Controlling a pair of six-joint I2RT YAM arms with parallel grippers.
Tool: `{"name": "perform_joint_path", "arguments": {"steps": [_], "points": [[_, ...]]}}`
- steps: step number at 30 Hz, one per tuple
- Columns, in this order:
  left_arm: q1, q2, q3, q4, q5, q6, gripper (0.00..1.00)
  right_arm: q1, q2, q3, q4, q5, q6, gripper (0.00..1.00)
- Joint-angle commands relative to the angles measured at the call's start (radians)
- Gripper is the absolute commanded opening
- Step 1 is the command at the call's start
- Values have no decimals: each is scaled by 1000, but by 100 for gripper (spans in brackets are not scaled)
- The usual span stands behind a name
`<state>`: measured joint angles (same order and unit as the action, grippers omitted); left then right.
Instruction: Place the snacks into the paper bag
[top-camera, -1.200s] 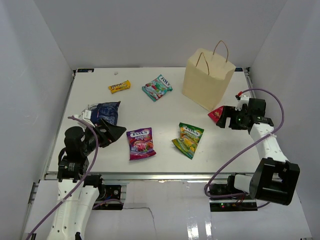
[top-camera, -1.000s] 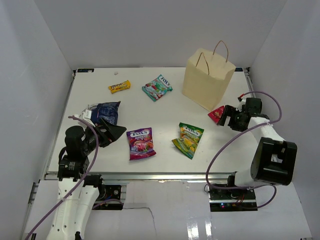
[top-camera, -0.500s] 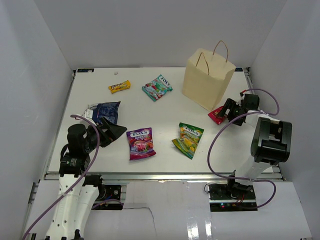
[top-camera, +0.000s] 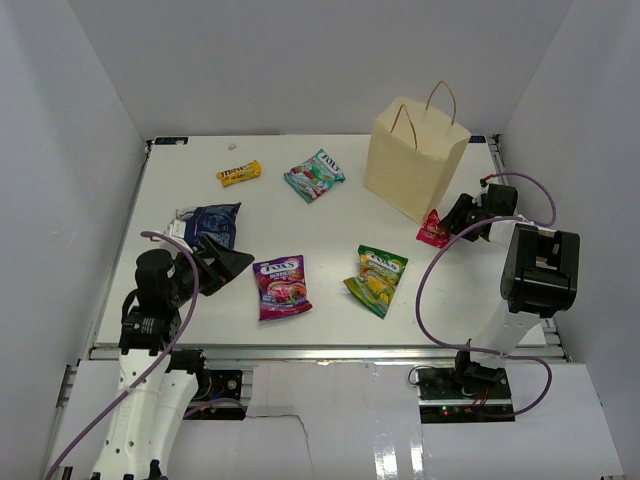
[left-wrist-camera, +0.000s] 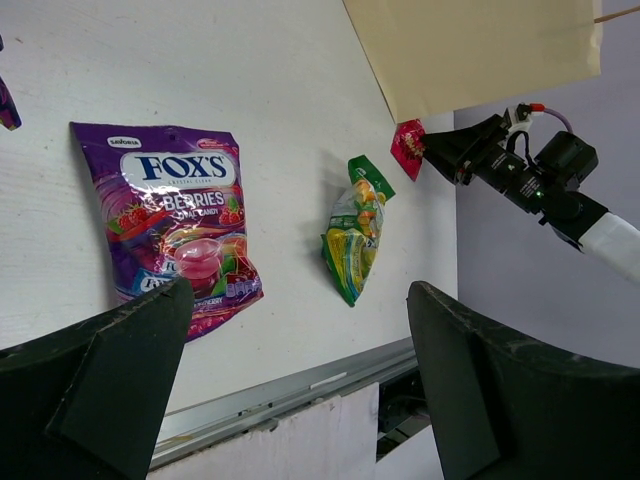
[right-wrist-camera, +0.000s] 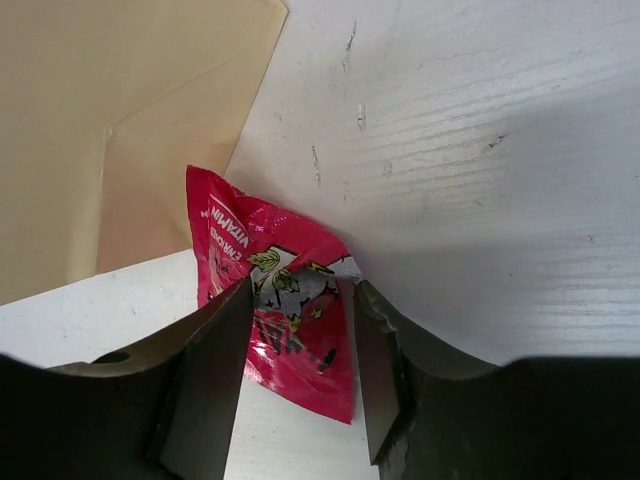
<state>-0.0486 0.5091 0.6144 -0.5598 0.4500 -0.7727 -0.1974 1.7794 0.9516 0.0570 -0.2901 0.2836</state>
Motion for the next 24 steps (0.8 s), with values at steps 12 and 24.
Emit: {"name": "perform_joint_path", "arguments": {"steps": [12,24], "points": [[4,-38,-18,24,33,-19,98,-40,-92,-30,4,-50,-207,8],[4,-55,-65,69,65,-30,98,-122,-624,67,-232,-305,-595,8]]}}
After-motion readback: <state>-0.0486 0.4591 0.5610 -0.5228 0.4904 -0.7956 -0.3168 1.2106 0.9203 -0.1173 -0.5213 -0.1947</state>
